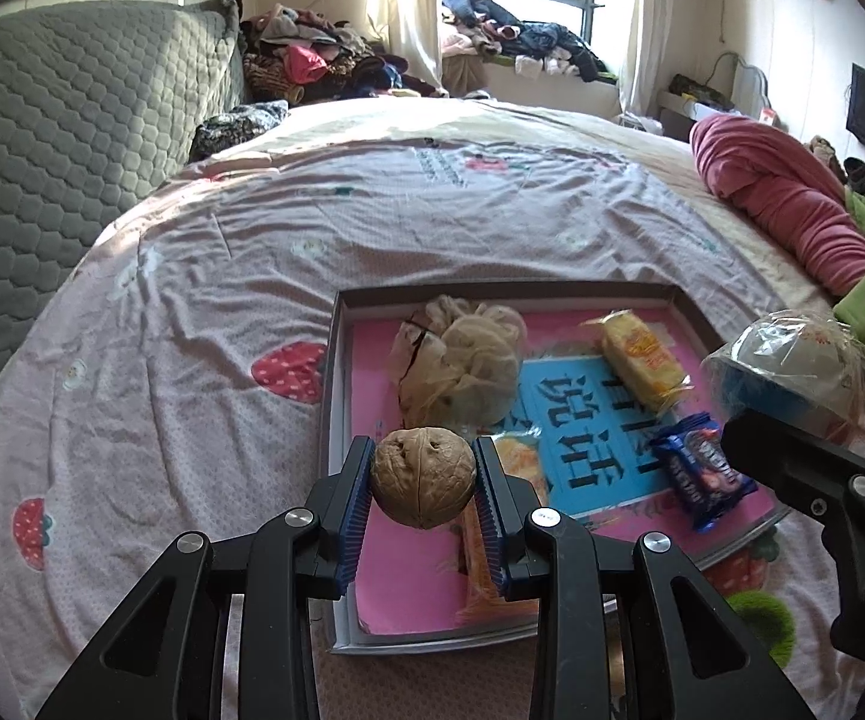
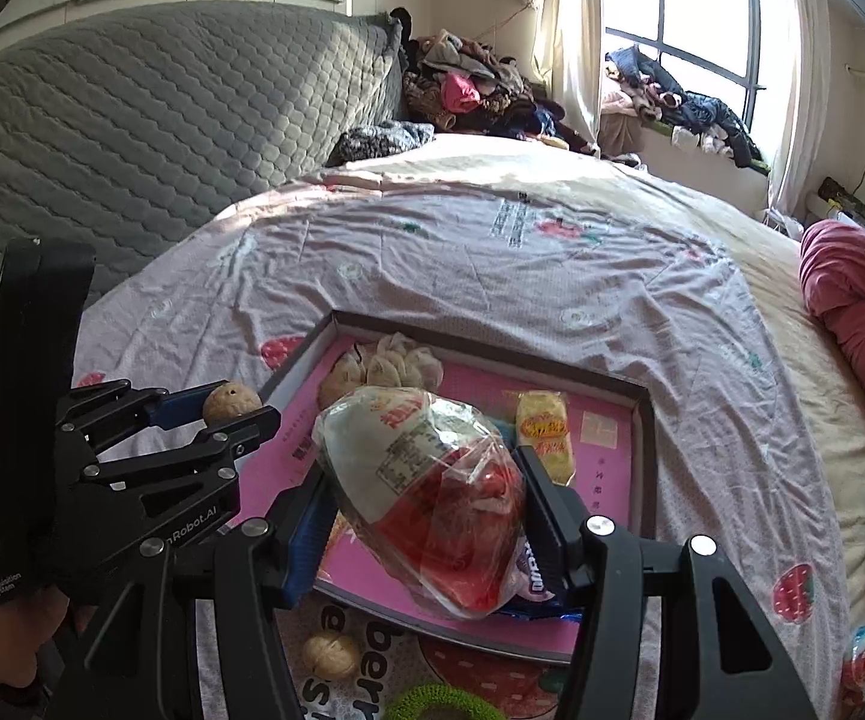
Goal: Organize objects
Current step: 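Lift and carry the walnut in left tool and plastic bag in right tool over the tray, then lower the walnut into the tray and open left tool while right tool releases the plastic bag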
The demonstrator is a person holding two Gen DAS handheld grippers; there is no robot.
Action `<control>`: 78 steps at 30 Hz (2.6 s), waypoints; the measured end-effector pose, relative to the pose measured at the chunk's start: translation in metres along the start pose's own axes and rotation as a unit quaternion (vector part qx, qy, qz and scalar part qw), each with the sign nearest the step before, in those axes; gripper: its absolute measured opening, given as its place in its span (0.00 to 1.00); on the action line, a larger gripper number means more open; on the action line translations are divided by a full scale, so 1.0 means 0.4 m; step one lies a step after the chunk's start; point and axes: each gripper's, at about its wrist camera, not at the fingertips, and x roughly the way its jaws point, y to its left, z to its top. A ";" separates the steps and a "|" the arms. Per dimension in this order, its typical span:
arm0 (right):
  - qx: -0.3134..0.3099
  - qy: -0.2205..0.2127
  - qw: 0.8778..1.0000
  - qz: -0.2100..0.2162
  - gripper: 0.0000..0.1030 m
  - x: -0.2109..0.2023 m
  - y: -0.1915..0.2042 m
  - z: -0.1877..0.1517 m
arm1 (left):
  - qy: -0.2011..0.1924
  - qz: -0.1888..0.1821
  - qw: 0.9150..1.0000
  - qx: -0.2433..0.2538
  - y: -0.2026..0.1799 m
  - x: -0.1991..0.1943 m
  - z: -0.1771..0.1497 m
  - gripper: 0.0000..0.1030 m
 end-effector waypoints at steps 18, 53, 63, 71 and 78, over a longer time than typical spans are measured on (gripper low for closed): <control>0.011 0.052 0.999 -0.003 0.56 0.173 -0.015 -0.043 | 0.026 0.006 1.000 0.000 0.022 0.114 -0.041 0.32; -0.001 0.097 0.995 -0.010 0.57 0.269 0.001 -0.072 | 0.032 0.022 0.999 0.012 0.013 0.155 -0.060 0.34; 0.001 0.097 0.995 -0.007 0.61 0.251 -0.004 -0.075 | 0.029 0.024 0.999 0.021 0.003 0.150 -0.062 0.47; -0.002 0.091 0.996 -0.010 0.61 0.233 -0.006 -0.065 | 0.033 0.018 0.999 0.017 0.003 0.148 -0.061 0.51; -0.003 0.087 0.996 -0.014 0.62 0.220 -0.007 -0.056 | 0.031 0.014 0.999 0.011 0.004 0.137 -0.056 0.53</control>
